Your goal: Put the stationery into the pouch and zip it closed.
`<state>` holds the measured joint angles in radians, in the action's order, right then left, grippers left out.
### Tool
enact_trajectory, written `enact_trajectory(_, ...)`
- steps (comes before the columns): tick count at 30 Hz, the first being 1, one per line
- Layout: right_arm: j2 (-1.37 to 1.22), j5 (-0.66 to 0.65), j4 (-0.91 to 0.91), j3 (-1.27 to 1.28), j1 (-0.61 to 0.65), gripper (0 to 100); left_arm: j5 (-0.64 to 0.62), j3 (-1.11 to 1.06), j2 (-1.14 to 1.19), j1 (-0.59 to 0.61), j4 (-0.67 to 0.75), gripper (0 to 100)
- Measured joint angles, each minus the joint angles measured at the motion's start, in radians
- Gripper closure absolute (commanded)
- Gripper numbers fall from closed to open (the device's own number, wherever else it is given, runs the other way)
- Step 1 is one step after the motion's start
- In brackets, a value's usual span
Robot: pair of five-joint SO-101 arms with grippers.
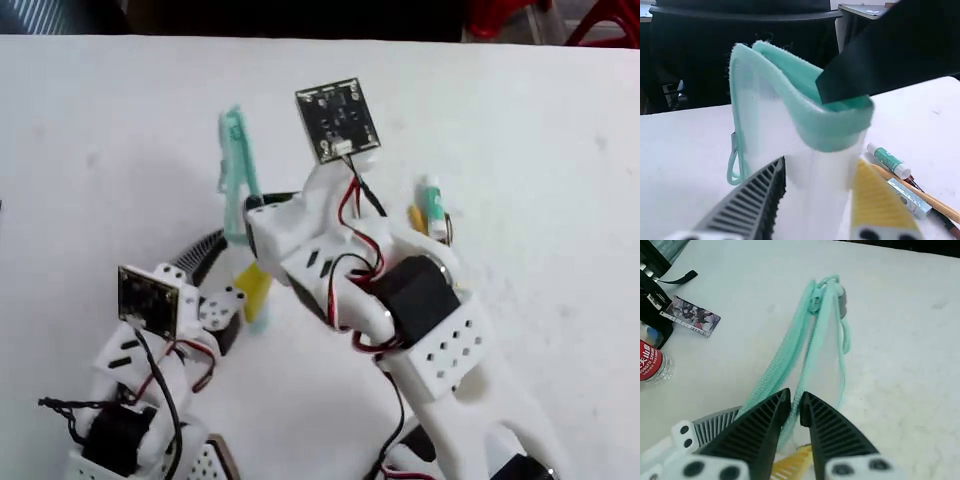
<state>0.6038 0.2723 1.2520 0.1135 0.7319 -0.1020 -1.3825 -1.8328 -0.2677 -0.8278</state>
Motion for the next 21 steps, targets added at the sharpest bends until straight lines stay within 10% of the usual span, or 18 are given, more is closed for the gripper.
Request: enact_trajectory(21,0.095,-0.245,0.06,-0.293,0.017,75.5,0.133,0.0,-0.002,-0.063,0.002,95)
